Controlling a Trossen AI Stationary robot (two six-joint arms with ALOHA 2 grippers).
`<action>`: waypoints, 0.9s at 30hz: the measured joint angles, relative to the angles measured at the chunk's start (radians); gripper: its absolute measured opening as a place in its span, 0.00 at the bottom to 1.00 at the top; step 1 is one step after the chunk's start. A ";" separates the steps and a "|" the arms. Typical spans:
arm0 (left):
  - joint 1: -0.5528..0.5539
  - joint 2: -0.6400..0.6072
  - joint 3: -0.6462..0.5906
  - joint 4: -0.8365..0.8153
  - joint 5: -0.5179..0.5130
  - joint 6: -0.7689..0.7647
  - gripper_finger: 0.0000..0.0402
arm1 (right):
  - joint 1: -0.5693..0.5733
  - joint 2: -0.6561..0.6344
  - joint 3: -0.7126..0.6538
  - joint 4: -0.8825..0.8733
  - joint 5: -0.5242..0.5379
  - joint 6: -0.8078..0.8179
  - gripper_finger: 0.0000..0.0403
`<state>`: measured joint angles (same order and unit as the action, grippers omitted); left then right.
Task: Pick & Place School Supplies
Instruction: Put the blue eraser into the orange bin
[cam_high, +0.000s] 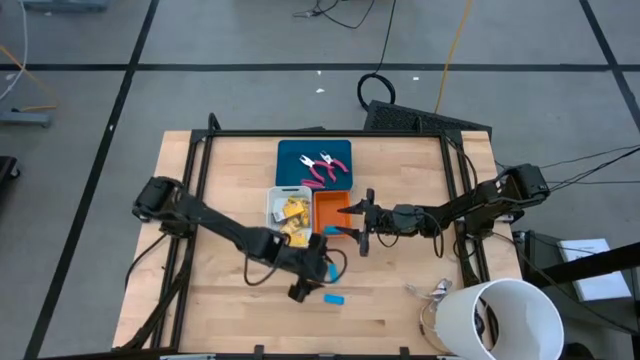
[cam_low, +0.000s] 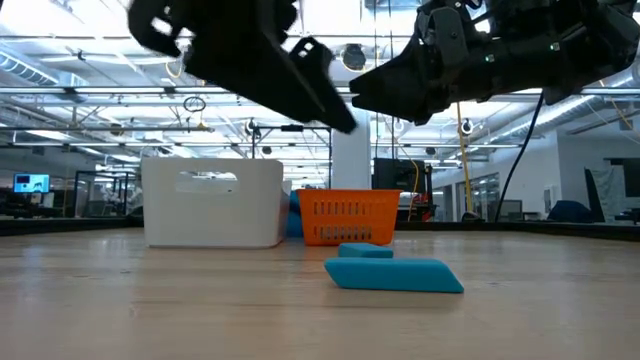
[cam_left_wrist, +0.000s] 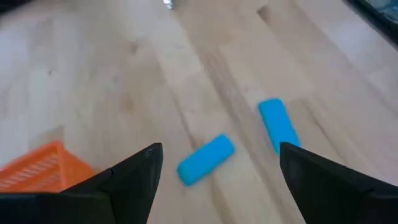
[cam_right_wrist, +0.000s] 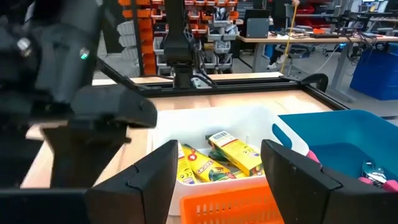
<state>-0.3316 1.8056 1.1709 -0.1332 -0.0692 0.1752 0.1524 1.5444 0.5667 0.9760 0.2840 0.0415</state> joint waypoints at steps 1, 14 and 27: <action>-0.007 0.015 0.000 0.018 -0.026 -0.001 0.81 | 0.000 0.000 0.000 0.000 0.000 0.002 0.55; -0.003 0.176 0.000 0.100 -0.074 -0.258 0.81 | 0.001 0.000 0.000 0.008 -0.001 0.021 0.55; 0.005 0.186 0.000 0.140 -0.046 -0.388 0.81 | 0.000 0.000 0.000 0.008 0.000 0.018 0.55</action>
<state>-0.3264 1.9919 1.1709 0.0070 -0.1150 -0.2130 0.1528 1.5444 0.5667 0.9836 0.2836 0.0593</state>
